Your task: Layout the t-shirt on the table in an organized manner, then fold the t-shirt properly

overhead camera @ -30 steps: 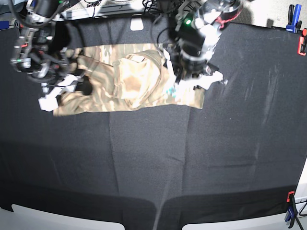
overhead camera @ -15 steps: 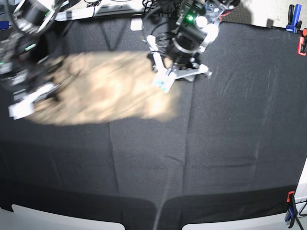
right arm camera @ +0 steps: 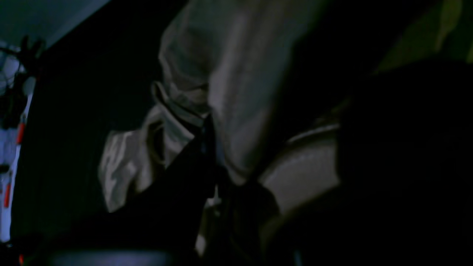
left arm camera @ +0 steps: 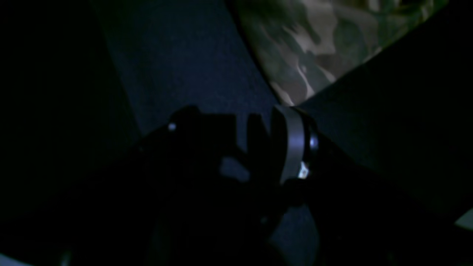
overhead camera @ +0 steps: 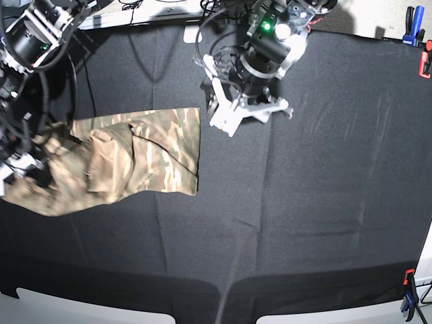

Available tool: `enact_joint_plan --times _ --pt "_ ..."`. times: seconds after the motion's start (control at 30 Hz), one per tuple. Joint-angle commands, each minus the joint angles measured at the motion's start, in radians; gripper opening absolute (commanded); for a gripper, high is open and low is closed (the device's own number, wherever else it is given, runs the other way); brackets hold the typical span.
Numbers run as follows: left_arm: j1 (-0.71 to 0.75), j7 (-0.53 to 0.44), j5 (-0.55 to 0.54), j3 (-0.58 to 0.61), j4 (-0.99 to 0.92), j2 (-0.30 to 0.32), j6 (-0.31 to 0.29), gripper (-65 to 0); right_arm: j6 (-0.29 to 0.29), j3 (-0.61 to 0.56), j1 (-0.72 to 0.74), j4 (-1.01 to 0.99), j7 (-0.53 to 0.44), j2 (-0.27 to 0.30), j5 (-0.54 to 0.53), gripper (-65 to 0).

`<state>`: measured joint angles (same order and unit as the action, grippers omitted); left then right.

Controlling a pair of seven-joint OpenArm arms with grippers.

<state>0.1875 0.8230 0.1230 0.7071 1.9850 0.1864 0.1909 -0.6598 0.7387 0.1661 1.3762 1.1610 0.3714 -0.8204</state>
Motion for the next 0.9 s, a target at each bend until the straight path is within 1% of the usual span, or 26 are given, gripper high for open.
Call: enact_joint_plan --times 0.0,0.1,0.17,0.27,0.33,0.43,0.47,0.6,0.67,0.73,0.87 --pt "-0.008 -0.032 0.006 0.002 0.019 -0.006 0.001 -37.0 0.002 -0.021 0.022 0.018 -0.024 0.019 -0.047 -65.0" --pt "-0.008 -0.036 0.006 0.002 0.019 -0.006 -0.032 -37.0 0.024 -0.108 0.026 0.018 -0.024 0.019 -0.060 -65.0" --pt "-0.008 -0.036 0.006 0.002 0.019 -0.006 -0.035 -37.0 0.029 -0.172 0.034 0.018 -0.024 0.012 -0.058 -65.0" --pt "-0.008 -0.039 0.006 0.002 0.019 -0.006 -0.035 -37.0 0.032 -0.257 0.051 0.018 -0.024 -0.017 -0.059 -65.0" --pt "-0.008 -0.077 0.009 0.002 0.014 -0.006 -0.043 -37.1 0.032 -0.303 0.065 0.022 -0.024 -0.047 -0.058 -65.0" --pt "-0.009 -0.183 0.073 0.002 -0.031 -0.006 -0.079 -37.0 0.033 -0.345 0.080 0.029 -0.024 -0.101 -0.048 -65.0" --pt "-0.011 -0.200 0.087 0.002 -0.055 -0.006 -0.081 -37.0 0.033 -0.352 0.084 0.031 -0.024 -0.119 -0.047 -65.0" --pt "-0.034 -0.183 0.082 0.002 -0.161 -0.009 -0.079 -37.0 0.033 -0.359 0.097 0.034 -0.024 -0.198 -0.037 -65.0" --pt "-0.039 -0.162 0.082 0.002 -0.183 -0.012 -0.079 -37.0 0.032 -0.359 0.097 0.034 -0.026 -0.243 0.008 -65.0" --pt "-0.039 -0.158 0.082 0.002 -0.183 -0.017 -0.079 -37.0 0.032 -0.359 0.097 0.034 -0.029 -0.289 0.089 -65.0" --pt "-0.039 -0.157 0.085 0.002 -0.183 -0.047 -0.079 -37.0 0.031 -0.359 0.097 0.034 -0.046 -0.373 0.241 -65.0"
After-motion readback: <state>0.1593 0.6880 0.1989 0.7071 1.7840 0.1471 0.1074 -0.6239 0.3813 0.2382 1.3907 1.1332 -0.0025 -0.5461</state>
